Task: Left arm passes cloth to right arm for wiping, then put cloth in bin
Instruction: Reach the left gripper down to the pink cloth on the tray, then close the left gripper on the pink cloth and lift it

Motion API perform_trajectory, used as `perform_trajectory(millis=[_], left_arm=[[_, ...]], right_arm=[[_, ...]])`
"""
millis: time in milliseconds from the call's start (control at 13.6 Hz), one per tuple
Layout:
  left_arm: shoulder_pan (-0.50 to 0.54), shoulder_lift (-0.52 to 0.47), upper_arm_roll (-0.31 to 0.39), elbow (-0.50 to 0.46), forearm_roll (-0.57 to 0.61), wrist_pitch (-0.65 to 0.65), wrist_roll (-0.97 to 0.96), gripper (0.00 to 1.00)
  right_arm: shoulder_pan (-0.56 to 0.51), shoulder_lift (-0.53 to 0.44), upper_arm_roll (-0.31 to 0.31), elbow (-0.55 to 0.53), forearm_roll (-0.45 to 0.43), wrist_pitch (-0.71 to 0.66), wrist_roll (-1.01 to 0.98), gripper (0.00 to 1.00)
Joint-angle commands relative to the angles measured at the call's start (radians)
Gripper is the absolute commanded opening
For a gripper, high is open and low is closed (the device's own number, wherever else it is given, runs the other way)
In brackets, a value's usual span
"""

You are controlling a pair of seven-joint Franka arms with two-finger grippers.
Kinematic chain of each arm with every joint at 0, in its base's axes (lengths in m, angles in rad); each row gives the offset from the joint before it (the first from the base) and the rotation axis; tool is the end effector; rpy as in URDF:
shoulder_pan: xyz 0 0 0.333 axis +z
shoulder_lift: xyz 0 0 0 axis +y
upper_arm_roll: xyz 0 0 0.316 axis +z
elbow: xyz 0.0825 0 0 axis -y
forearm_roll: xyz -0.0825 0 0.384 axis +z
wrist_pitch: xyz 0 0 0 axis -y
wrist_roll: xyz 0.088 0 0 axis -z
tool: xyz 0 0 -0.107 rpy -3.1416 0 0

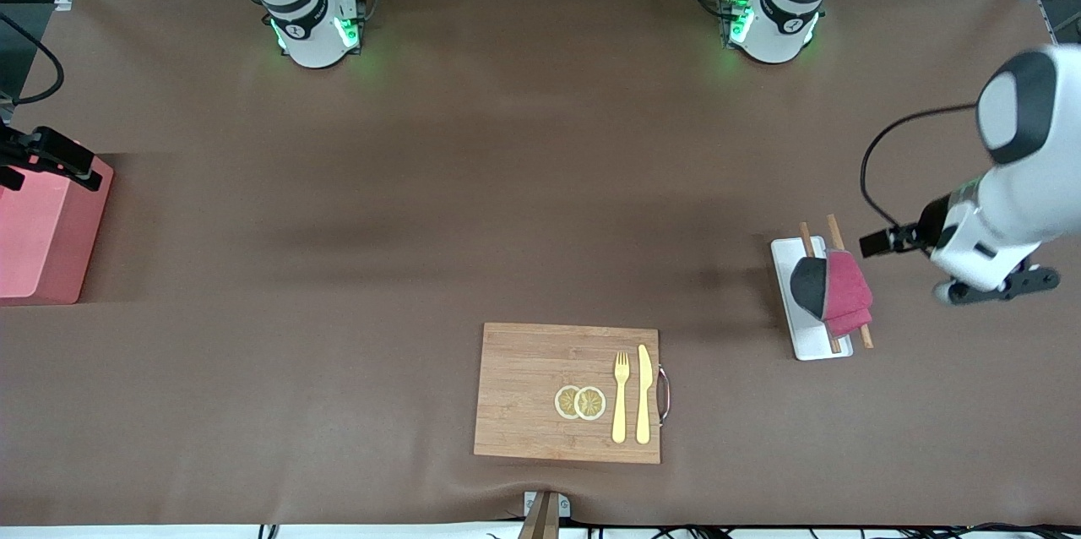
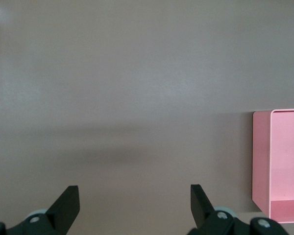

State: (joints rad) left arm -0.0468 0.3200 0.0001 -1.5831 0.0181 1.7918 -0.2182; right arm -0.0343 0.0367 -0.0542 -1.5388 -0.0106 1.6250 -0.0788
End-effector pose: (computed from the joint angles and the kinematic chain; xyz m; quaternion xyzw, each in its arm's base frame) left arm 0.6426 -0.0285 0.4436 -0.9950 -0.0830 0.0540 0.0160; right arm 0.5693 -0.0510 0.6240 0.9997 -0.0046 0.0242 0.0083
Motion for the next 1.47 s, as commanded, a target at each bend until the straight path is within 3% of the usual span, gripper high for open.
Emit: perform_trajectory(millis=[0,514,807,1101,1394], left_arm=[[-0.002,0.059,-0.002,0.022,0.017,0.044,0.008,1.0],[0.007,0.185,-0.002,0.026,0.019,0.156,0.008,0.96],[0.01,0.217,0.0,0.028,0.02,0.156,0.008,0.82],[0.033,0.229,0.0,0.026,0.023,0.156,0.008,0.78],[0.033,0.234,0.0,0.026,0.028,0.156,0.002,0.63]], right_arm=[[-0.013,-0.003,0.008,0.002,0.014,-0.007,0.002,1.0],[-0.015,-0.003,0.008,0.002,0.014,-0.007,0.002,1.0],[-0.016,-0.003,0.008,0.002,0.014,-0.007,0.004,1.0],[-0.027,-0.003,0.008,0.002,0.014,-0.008,0.005,1.0],[-0.027,0.0,0.008,-0.001,0.014,-0.008,0.004,1.0]])
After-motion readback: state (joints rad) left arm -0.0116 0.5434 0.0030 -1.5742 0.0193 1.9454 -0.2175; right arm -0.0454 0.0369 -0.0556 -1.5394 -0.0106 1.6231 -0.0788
